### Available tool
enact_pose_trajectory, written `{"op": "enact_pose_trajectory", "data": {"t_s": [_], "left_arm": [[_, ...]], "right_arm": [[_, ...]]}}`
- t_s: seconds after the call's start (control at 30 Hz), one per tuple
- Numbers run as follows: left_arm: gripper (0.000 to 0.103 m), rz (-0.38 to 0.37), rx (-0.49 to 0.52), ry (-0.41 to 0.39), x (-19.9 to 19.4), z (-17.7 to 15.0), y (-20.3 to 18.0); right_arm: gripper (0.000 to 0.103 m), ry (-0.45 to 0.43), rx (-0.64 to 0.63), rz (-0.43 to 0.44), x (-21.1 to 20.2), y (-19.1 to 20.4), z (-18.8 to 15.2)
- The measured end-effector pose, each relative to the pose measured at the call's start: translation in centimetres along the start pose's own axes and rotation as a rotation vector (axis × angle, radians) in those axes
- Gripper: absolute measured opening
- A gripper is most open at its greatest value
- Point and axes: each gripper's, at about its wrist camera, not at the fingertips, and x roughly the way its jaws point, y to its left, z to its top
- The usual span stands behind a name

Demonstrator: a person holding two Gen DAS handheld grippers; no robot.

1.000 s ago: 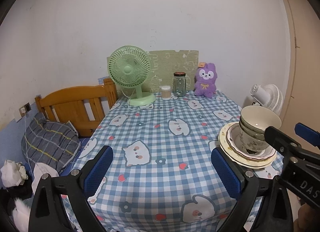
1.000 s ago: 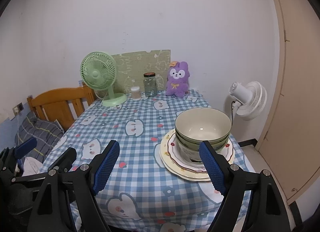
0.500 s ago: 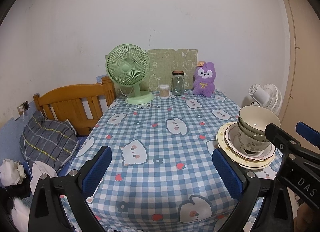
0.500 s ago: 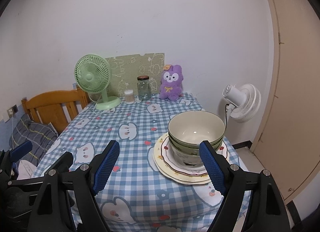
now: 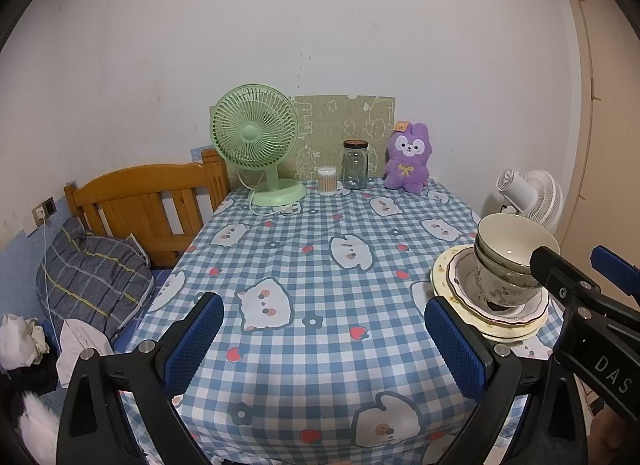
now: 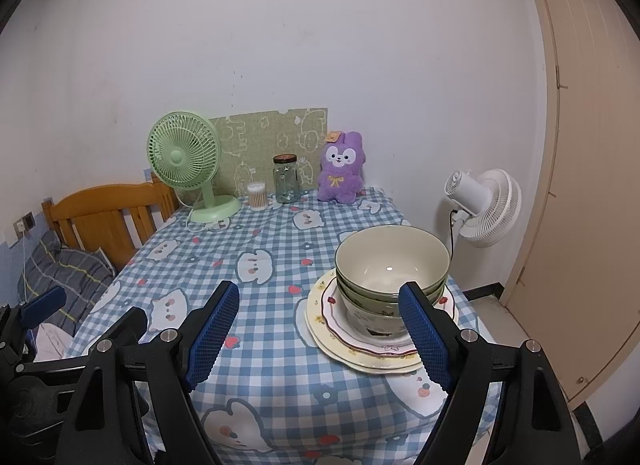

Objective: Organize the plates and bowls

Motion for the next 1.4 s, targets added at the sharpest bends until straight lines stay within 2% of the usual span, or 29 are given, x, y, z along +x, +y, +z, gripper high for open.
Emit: {"op": "enact_pose_trajectory", "data": {"t_s": [1.4], "left_arm": [[0.102, -0.007, 0.0, 0.0, -0.06, 0.12, 0.01]], "right_arm": [[0.084, -0.011, 0.019, -0.001, -0.23, 0.13, 0.11]]}}
